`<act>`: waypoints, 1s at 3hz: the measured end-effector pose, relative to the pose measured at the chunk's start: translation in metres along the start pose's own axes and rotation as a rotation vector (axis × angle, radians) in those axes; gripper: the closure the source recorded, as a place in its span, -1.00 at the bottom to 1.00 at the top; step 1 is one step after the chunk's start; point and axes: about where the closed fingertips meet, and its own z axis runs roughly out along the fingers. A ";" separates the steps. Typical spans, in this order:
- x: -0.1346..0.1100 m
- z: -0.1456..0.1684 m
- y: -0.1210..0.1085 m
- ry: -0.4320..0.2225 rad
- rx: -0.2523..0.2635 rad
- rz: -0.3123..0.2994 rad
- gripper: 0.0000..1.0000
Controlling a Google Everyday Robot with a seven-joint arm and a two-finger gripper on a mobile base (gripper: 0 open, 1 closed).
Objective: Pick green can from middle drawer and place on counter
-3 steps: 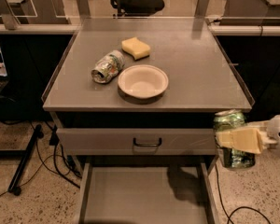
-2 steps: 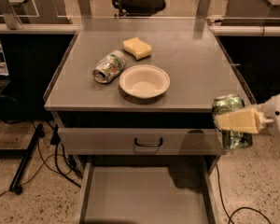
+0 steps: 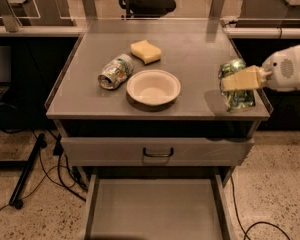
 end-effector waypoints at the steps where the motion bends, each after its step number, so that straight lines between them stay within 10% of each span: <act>1: -0.040 0.026 -0.011 0.020 -0.021 0.004 1.00; 3: -0.096 0.062 -0.012 0.040 -0.045 -0.011 0.63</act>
Offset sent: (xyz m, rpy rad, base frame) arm 0.1566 0.0620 0.0147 -0.0118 0.1050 0.0628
